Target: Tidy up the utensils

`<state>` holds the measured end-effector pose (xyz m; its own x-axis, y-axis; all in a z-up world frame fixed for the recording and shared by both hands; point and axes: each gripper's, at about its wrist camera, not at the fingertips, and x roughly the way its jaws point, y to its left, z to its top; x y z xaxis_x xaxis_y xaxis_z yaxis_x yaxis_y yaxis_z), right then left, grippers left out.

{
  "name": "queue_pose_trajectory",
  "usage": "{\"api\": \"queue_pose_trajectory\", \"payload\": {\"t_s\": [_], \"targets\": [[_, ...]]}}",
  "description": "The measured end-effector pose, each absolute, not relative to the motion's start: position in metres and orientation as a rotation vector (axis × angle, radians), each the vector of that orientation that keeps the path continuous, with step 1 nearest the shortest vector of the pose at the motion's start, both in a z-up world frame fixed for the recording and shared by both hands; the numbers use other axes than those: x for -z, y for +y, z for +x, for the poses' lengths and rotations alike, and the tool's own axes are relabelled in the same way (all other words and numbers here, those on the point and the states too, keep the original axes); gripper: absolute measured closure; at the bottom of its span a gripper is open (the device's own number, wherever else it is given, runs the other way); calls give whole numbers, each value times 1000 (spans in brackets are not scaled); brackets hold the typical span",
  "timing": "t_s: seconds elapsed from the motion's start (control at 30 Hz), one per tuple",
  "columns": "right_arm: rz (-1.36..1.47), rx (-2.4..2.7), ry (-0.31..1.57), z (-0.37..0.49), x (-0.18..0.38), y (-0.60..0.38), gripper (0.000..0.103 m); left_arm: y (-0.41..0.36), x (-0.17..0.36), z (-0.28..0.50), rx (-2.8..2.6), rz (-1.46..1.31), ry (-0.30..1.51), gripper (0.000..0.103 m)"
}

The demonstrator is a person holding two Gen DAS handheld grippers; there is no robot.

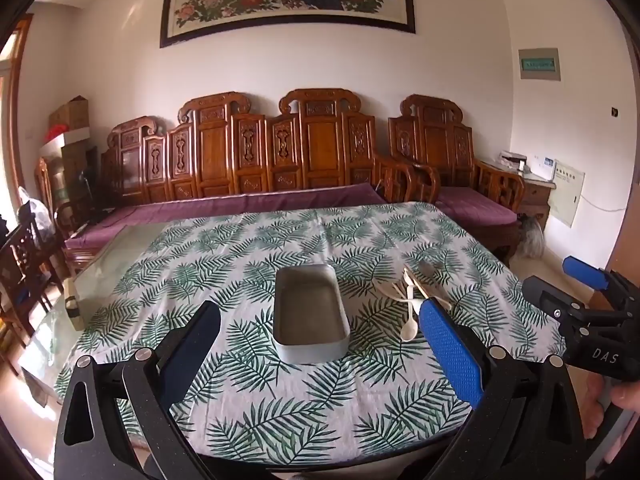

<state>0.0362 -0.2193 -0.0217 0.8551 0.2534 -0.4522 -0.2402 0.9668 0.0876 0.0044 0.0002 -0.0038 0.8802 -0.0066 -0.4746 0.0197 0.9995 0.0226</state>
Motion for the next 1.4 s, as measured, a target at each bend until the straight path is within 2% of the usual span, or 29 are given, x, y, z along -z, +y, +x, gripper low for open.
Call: {"api": "queue_pose_trajectory", "payload": {"t_s": [0.2,0.27,0.7,0.77,1.07,1.4], "targets": [[4,-277,507,59,46,-230,4,-2,21,25,59,40,563,6],[-16,-286,532,73,56,-233,12,-5,28,36,73,47,586,6],[-128,-304,696,167,109,-250,31,-28,76,100,182,26,698,6],[-136,-301,730,185,119,-254,38,-32,83,108,198,24,716,6],[-148,-392,859,237,158,-241,49,-39,113,138,210,74,802,6],[-177,-446,969,285,199,-204,53,-42,121,165,232,87,817,7]]}}
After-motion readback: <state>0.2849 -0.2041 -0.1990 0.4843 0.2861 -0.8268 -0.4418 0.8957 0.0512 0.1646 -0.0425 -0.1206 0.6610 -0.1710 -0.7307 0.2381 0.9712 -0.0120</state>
